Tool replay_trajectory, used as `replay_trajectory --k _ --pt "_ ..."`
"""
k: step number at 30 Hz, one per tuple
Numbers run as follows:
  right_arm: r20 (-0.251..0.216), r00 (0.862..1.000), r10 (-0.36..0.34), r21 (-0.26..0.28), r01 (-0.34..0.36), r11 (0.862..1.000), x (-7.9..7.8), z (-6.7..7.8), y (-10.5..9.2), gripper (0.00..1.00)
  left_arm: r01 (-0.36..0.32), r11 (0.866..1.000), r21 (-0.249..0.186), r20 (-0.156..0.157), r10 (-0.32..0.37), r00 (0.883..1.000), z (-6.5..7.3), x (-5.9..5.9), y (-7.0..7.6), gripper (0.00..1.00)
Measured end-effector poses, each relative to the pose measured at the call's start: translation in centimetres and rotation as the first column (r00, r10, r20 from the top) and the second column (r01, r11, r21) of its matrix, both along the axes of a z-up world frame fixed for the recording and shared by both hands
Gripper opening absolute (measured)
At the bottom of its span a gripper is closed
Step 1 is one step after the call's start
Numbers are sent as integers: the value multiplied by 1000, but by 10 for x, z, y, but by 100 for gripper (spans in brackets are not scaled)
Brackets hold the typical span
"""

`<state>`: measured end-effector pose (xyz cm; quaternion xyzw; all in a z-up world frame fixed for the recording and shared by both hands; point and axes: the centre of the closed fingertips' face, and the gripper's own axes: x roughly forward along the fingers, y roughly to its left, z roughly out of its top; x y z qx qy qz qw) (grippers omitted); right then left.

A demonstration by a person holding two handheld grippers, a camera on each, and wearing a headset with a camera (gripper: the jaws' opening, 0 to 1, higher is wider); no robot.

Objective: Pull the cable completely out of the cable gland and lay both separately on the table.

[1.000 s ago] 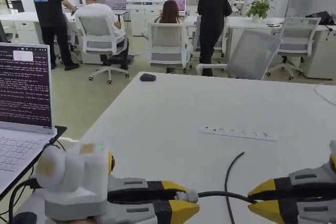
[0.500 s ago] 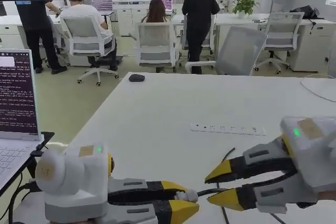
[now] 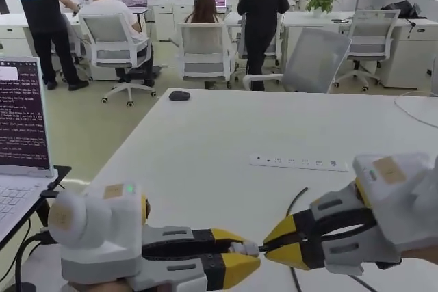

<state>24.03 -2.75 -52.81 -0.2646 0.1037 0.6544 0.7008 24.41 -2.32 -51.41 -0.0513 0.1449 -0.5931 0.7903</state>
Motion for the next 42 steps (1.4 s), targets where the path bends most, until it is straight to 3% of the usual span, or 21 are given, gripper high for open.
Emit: replay_trajectory --k 9,27,31,39,42 --pt "-36 997 -63 10 63 998 3 -5 -13 3 -15 1000 -7 -11 15 1000 -1 0 8 16" --pt "-106 973 -206 -25 205 979 8 -32 -72 3 -36 999 -34 -34 34 999 0 6 13 16" --pt "-119 968 -219 -3 221 975 6 -30 -73 4 -27 999 -30 -42 26 999 -2 5 10 17" --pt "-105 969 -225 -42 222 974 4 -33 -72 5 -8 999 -33 -43 7 999 -1 0 5 16" --pt "-118 970 -214 -16 214 977 4 -26 -68 11 9 1000 -15 -34 -10 999 -2 -4 4 16"
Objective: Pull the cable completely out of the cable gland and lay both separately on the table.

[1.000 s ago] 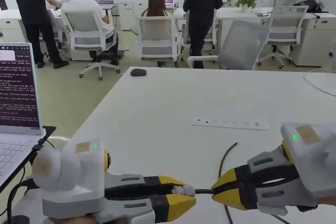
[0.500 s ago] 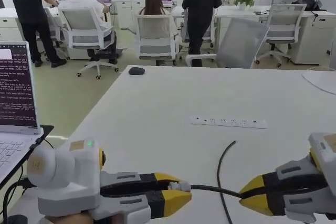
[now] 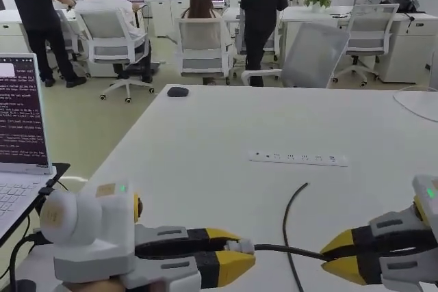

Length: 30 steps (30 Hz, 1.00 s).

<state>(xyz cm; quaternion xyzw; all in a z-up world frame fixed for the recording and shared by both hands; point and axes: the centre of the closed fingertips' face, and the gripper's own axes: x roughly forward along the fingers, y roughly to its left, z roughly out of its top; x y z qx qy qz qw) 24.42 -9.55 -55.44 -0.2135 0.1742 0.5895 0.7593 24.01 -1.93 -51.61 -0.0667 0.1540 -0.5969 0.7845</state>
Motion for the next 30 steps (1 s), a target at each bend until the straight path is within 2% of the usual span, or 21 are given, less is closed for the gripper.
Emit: replay_trajectory --k 1,2,7,10,14,19,21,30 --pt "-12 1000 6 35 -6 999 -1 6 6 14 4 1000 10 2 -4 1000 -2 -1 -1 16" --pt "-4 1000 11 44 -11 999 -1 10 10 16 10 1000 21 1 -10 1000 -4 -2 -3 17" --pt "48 997 62 67 -65 996 -2 26 33 19 50 998 27 9 -50 999 -6 -10 -13 17" --pt "69 989 134 71 -139 988 -10 31 50 23 59 998 25 12 -59 998 -5 -11 -16 17" --pt "74 981 177 57 -181 982 -14 30 60 21 58 998 11 12 -58 998 -3 -10 -17 17" --pt "67 977 201 70 -206 976 -17 30 64 10 51 999 4 12 -51 999 -1 -8 -16 17" --pt "69 976 208 60 -213 975 -18 27 65 6 49 999 0 12 -49 999 -1 -8 -16 17" --pt "59 979 195 62 -198 978 -15 21 62 4 42 999 1 9 -42 999 -3 -7 -11 17"
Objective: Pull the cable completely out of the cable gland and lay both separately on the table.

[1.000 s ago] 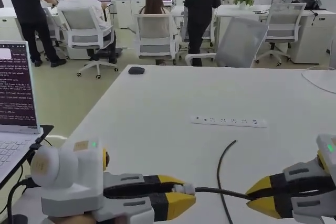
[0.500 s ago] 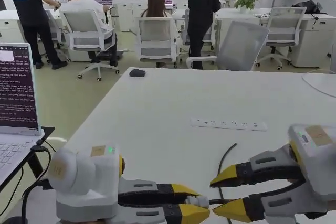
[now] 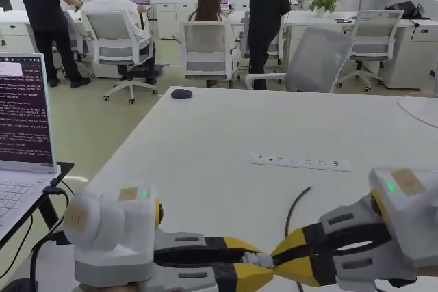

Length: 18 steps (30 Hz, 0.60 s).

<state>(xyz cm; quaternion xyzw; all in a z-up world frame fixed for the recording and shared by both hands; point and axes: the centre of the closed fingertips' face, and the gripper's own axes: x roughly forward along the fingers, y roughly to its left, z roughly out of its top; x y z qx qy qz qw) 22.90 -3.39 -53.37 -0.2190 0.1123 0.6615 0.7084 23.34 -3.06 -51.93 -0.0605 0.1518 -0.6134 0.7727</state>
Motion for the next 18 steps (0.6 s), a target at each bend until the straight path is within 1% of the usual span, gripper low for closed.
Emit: replay_trajectory --k 5,7,11,14,18 --pt "-10 999 -40 -9 40 999 7 -5 -11 4 -22 1000 0 -4 22 1000 0 4 12 17" --pt "-27 998 -63 -8 62 998 9 -7 -17 4 -29 1000 1 -11 29 1000 -1 5 16 17" --pt "-41 994 -97 -12 96 995 12 -13 -28 5 -44 999 2 -21 45 999 -3 6 22 17" --pt "-52 992 -115 -11 115 993 12 -16 -34 5 -54 999 -7 -30 54 998 -2 7 24 17" --pt "-70 987 -144 -1 144 990 12 -20 -42 5 -51 999 9 -30 51 998 -2 5 24 17"
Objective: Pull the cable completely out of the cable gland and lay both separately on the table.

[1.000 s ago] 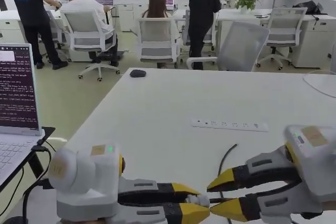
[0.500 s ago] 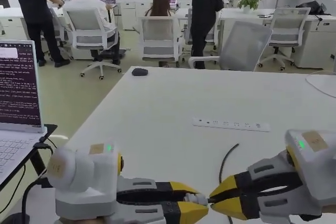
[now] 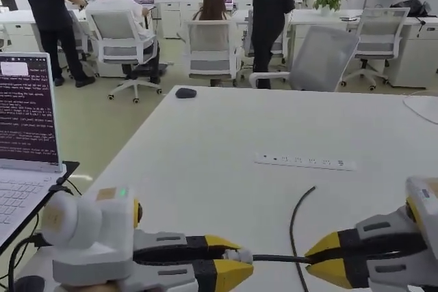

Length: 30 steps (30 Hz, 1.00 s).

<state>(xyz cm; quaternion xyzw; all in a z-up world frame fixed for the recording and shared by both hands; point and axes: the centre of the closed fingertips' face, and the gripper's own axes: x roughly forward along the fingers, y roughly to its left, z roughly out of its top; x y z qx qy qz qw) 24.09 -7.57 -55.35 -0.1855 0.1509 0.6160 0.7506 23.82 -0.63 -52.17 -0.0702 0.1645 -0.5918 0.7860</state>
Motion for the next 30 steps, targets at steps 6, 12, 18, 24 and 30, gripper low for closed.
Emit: replay_trajectory --k 6,12,18,24,30 --pt "-34 999 -1 -7 1 1000 -9 -9 1 5 9 1000 16 9 -9 1000 -2 -5 -3 17" --pt "-35 999 15 6 -14 1000 -10 -2 8 14 32 999 16 14 -32 999 -1 -10 -8 17" --pt "19 998 67 18 -67 998 -15 15 33 20 55 998 16 18 -55 998 0 -14 -16 17" --pt "39 995 96 7 -97 995 -19 14 45 22 83 996 34 31 -84 996 -1 -18 -24 17" --pt "43 992 115 -7 -115 993 -20 9 43 6 82 996 27 31 -83 996 0 -18 -23 17"
